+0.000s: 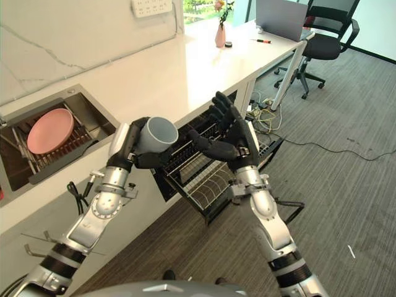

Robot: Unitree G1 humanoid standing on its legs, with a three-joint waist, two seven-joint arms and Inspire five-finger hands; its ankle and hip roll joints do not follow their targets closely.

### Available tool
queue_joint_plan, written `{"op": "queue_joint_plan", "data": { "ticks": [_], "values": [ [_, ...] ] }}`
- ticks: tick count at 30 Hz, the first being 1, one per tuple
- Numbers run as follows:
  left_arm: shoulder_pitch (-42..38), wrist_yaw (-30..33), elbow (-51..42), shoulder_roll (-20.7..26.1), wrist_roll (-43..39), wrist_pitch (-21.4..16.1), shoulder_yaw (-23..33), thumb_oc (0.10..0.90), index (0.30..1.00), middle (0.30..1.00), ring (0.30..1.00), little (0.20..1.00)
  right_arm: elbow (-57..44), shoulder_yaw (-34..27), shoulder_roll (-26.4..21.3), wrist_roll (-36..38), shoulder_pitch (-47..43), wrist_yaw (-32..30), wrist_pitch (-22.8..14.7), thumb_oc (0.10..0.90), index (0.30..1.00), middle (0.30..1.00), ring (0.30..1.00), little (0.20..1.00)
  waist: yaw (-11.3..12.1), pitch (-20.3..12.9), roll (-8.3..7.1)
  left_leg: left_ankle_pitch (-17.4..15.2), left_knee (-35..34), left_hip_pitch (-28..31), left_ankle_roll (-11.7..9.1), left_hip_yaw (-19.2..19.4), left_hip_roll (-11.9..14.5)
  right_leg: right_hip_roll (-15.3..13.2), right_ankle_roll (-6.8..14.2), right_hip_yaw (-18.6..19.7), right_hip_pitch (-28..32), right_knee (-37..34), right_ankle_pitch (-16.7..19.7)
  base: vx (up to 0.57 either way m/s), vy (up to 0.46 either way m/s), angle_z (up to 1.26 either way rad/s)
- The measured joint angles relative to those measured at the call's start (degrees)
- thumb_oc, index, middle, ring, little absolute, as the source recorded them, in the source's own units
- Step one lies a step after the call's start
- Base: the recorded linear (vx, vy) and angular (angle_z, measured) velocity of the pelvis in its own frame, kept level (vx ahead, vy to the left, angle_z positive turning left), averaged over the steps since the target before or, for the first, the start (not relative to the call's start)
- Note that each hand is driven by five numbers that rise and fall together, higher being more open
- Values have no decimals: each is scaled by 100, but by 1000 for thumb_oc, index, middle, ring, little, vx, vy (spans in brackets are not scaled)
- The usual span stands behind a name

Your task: Place the dishes in the dishwasher.

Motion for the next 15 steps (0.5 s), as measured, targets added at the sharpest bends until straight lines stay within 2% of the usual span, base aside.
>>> {"op": "queue_joint_plan", "data": {
  "ticks": [10,15],
  "values": [
    [-976,596,274,-2,430,78,12,400,300,300,300,300,4,28,6,22,-30,-116,2,800,900,900,900,900,-45,-27,44,7,-1,3,-1,-29,-1,-3,0,-63,19,1,0,7,-2,2],
    [-1074,693,271,-52,436,81,2,400,300,300,300,300,6,158,197,280,-63,-118,1,800,900,900,900,900,-45,-31,52,9,-1,5,-2,-37,-2,-3,-1,-75,28,1,0,0,0,0]
  ]
}}
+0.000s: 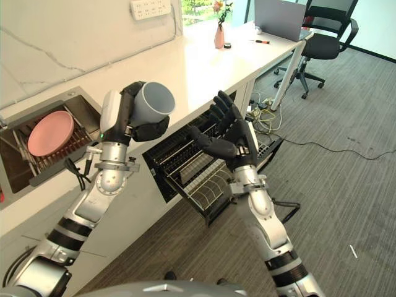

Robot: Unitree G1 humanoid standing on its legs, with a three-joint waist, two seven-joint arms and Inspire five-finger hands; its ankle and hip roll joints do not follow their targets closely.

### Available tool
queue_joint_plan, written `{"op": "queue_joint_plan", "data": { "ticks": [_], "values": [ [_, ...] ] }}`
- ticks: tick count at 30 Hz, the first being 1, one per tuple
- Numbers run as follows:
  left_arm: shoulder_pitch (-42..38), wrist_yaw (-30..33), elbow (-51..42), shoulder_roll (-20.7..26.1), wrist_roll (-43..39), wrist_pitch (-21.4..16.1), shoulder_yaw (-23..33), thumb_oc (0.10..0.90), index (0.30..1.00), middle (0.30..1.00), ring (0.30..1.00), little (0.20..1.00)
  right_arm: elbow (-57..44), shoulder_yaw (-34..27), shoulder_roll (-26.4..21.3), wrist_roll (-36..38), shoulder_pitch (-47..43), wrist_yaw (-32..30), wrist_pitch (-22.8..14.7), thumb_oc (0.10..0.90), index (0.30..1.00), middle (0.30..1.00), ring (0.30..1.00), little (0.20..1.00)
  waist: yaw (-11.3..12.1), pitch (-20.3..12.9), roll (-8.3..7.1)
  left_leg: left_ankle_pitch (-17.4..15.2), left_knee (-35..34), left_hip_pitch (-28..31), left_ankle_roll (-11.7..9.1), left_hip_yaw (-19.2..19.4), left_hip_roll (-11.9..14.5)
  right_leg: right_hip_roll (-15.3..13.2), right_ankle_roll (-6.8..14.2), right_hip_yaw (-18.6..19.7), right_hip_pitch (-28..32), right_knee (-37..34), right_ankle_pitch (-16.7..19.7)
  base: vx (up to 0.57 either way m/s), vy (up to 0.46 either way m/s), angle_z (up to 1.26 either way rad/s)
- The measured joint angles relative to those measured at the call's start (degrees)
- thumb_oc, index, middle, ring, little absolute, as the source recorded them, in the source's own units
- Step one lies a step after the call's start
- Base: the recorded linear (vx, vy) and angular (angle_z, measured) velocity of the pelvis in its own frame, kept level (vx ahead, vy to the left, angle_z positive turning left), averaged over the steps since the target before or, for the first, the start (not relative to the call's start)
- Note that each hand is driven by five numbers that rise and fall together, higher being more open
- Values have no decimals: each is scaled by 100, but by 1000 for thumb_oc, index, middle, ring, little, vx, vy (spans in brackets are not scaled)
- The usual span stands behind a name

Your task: Place the dishes in the dishwasher.

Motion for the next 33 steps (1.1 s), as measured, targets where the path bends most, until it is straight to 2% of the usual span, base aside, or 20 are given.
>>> {"op": "queue_joint_plan", "data": {
  "ticks": [4,9,15,21,27,33],
  "values": [
    [-1,47,-1,-85,1,16,-139,400,300,300,300,300,2,306,66,190,-120,6,2,800,900,900,900,900,18,0,0,6,0,-4,0,-31,-5,-2,0,-28,11,0,0,3,-3,4],
    [-1,58,-3,-244,7,20,-642,400,300,300,300,300,3,583,348,588,-315,-5,3,800,900,900,900,900,46,0,0,16,0,-7,4,-118,-30,-14,-19,-102,52,0,-12,-3,-5,9],
    [-3,100,-2,-329,5,65,-674,400,300,300,300,300,5,608,405,581,-341,-148,-3,800,900,900,900,900,47,1,2,30,0,-33,-2,-154,-39,-17,-35,-163,53,0,-22,-1,1,5],
    [-4,111,-15,-305,488,113,-679,400,300,300,300,300,2,628,277,-379,-372,-555,27,800,900,900,900,900,53,1,2,33,0,-35,-2,-180,-42,-18,-43,-188,65,0,-27,1,-1,1],
    [-3,198,-44,-310,882,206,-679,400,300,300,300,300,2,787,376,-568,-476,-748,91,800,900,900,900,900,79,1,3,38,-1,-35,-2,-226,-44,-17,-44,-212,77,1,-28,-5,0,2],
    [-3,236,-48,-314,908,304,-683,400,300,300,300,300,2,870,409,-526,-518,-822,159,800,900,900,900,900,194,1,3,53,-1,-49,-2,-284,-52,-17,-45,-264,90,1,-28,-12,-2,5]
  ]
}}
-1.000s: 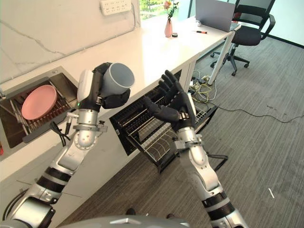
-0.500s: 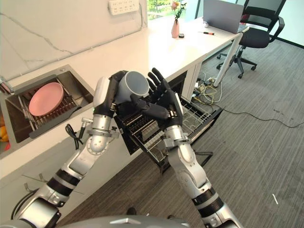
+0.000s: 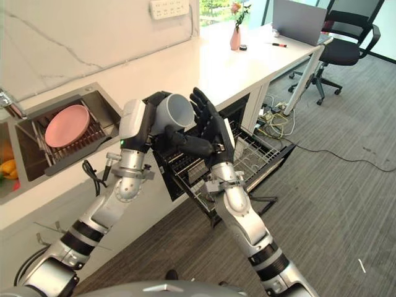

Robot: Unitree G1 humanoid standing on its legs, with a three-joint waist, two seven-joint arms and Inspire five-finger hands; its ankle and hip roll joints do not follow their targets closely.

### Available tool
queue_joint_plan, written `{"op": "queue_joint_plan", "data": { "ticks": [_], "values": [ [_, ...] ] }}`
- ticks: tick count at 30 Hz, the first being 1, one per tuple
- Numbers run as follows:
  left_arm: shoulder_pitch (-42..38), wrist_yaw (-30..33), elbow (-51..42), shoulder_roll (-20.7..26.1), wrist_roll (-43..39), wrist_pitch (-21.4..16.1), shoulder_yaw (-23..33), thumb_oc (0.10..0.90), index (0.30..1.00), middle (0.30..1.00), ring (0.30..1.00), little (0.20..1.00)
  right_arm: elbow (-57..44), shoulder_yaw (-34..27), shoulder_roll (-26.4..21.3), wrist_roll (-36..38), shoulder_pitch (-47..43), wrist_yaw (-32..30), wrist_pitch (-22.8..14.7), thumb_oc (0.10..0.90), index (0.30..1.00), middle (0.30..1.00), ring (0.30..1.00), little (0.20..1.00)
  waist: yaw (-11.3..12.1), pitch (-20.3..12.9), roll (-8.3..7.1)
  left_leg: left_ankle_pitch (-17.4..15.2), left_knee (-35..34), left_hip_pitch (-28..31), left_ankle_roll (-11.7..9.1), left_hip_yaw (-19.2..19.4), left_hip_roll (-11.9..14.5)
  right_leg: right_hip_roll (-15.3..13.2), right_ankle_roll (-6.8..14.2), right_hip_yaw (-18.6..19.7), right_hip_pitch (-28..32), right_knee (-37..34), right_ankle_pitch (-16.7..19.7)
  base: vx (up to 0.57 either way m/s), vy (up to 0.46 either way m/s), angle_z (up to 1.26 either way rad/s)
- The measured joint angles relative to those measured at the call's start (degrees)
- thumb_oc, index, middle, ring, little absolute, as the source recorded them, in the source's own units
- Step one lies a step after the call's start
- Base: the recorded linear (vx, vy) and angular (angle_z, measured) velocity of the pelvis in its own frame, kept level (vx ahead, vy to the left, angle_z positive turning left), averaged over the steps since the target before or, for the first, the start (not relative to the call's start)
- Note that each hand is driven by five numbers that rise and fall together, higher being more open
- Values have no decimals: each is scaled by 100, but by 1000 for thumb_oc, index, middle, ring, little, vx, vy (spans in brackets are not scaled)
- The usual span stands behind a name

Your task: Place the dishes in the dishwasher.

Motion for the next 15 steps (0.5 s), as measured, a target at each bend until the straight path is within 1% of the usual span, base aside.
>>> {"op": "queue_joint_plan", "data": {
  "ticks": [11,12,15],
  "values": [
    [0,48,36,-1,39,115,-59,400,300,300,300,300,1,87,-5,-31,-167,-265,239,800,900,900,900,900,19,0,-2,29,0,-26,10,-40,-16,-7,0,-69,8,1,0,-5,-1,2],
    [-1,52,43,-1,111,180,-113,400,300,300,300,300,14,93,-5,-39,-171,-315,279,800,900,900,900,900,25,0,-2,29,0,-24,10,-43,-17,-7,0,-73,14,1,0,-33,-5,1],
    [-3,9,56,6,225,215,-174,400,300,300,300,300,207,130,-6,-51,-314,-421,316,800,900,900,900,900,26,0,-3,40,1,-24,11,-50,-18,-6,-1,-81,17,2,1,-11,-3,1]
  ]
}}
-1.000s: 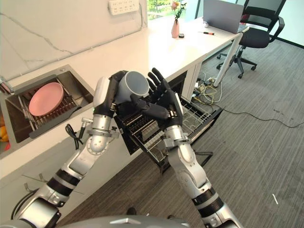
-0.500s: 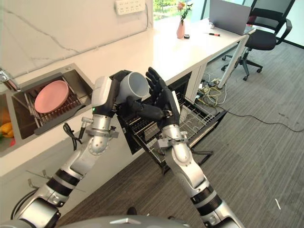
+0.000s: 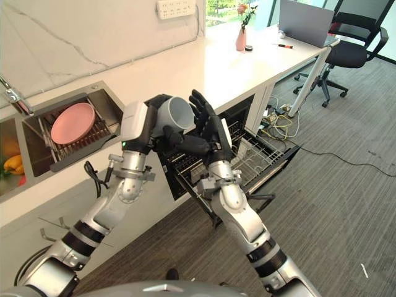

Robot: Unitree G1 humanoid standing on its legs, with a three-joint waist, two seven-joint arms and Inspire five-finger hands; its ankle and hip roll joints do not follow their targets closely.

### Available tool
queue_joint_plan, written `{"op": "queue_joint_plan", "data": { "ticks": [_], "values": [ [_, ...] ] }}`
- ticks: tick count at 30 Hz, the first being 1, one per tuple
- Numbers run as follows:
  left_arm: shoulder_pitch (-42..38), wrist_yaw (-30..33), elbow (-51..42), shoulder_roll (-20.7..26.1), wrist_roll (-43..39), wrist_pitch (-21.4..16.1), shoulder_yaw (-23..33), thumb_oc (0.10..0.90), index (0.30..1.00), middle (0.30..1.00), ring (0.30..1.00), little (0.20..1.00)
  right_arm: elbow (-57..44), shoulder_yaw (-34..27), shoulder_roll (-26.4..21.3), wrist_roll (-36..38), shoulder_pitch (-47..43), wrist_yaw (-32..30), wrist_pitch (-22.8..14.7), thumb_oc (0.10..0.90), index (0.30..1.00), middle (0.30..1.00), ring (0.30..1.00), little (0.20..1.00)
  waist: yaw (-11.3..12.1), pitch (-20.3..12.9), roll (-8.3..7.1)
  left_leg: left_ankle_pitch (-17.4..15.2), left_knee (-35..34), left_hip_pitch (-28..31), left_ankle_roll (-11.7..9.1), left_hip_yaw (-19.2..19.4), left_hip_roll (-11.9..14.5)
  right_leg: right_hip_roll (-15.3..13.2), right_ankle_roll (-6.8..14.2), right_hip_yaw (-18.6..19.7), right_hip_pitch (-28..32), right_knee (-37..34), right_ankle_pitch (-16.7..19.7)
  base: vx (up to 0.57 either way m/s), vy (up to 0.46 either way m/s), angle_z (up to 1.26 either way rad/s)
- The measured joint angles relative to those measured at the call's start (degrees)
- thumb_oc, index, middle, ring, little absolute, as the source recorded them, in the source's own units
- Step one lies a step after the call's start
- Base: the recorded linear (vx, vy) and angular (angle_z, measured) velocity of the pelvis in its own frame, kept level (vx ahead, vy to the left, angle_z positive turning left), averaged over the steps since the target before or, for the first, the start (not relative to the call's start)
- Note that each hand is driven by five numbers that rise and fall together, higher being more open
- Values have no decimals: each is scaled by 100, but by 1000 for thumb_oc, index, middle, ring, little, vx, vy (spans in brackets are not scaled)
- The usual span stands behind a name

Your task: Place the dishes in the dishwasher.

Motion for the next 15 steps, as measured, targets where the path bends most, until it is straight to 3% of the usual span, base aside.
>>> {"op": "queue_joint_plan", "data": {
  "ticks": [10,11,12,13,14,15],
  "values": [
    [-102,-289,147,154,395,79,-152,400,300,300,300,300,421,130,-193,-114,-443,-4,346,800,900,900,900,900,1,-18,-41,11,-1,-19,-1,-68,-6,1,0,-49,12,0,0,7,-1,3],
    [-110,-324,185,197,425,80,-192,400,300,300,300,300,453,164,-244,-114,-442,-2,388,780,869,869,869,869,0,-20,-45,11,0,-21,-1,-80,-8,1,0,-54,14,0,0,-6,-1,4],
    [-112,-351,198,223,429,83,-210,400,300,300,300,300,482,175,-244,-113,-442,9,397,737,806,806,806,806,-3,-19,-46,11,-2,-22,-1,-80,-8,1,0,-54,13,0,0,0,0,0],
    [-113,-408,221,232,432,87,-215,400,300,300,300,300,549,183,-241,-113,-442,35,398,516,474,474,474,474,-3,-19,-46,10,-2,-20,-1,-80,-8,0,0,-54,16,0,0,0,0,0],
    [-113,-470,241,230,433,105,-220,400,300,300,300,300,578,194,-251,-114,-442,46,434,400,300,300,300,300,-2,-17,-49,11,-2,-23,-1,-83,-9,0,0,-57,14,0,0,0,0,0],
    [-113,-521,241,232,437,113,-218,400,300,300,300,300,606,205,-253,-135,-442,48,449,400,300,300,300,300,-2,-18,-56,11,-2,-23,-1,-85,-9,0,0,-57,13,0,0,0,0,0]
  ]
}}
